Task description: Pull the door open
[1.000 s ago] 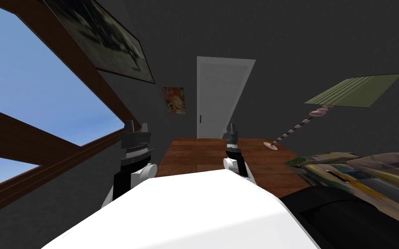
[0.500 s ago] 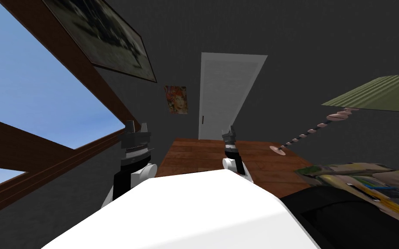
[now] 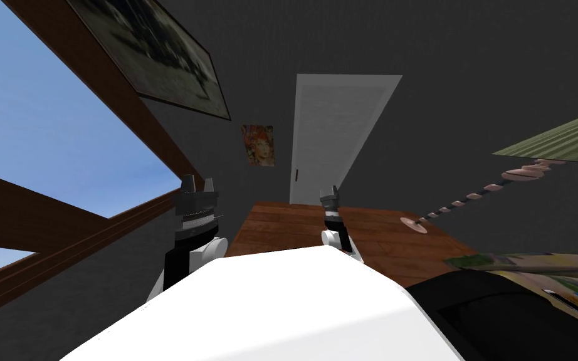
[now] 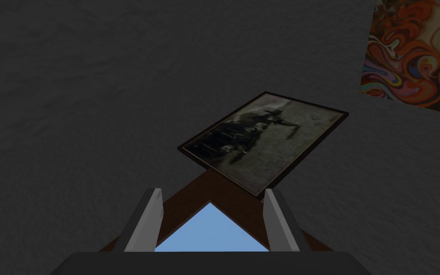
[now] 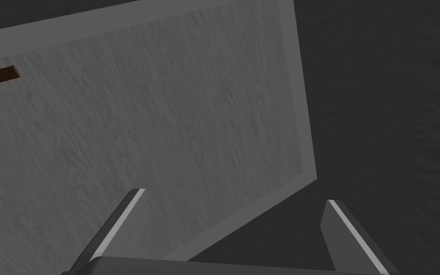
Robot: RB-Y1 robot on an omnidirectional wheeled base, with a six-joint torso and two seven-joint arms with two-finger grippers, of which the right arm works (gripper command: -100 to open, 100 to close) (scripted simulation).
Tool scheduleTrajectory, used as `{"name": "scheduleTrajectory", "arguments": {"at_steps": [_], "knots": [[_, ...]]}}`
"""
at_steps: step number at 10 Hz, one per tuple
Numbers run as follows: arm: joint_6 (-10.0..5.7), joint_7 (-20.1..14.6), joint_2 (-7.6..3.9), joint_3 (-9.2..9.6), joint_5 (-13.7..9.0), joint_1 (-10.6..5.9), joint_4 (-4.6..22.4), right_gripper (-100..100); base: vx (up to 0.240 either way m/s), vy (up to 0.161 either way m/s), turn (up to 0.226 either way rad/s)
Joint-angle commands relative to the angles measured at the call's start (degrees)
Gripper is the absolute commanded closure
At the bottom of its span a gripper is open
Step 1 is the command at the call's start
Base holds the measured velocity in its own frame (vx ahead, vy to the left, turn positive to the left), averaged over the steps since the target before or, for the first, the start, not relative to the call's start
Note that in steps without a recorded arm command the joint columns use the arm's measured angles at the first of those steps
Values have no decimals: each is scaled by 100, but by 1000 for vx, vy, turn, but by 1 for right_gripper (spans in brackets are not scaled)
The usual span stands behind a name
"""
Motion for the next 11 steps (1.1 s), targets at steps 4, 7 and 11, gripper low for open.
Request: {"name": "scheduleTrajectory", "arguments": {"at_steps": [4,7,11], "knots": [[-177,-576,-126,20,-326,-182,629,-100,102,8,86],[-315,-973,-212,40,-553,-288,1063,-100,96,3,88],[-508,-1528,-330,69,-871,-436,1670,-100,97,5,98]]}}
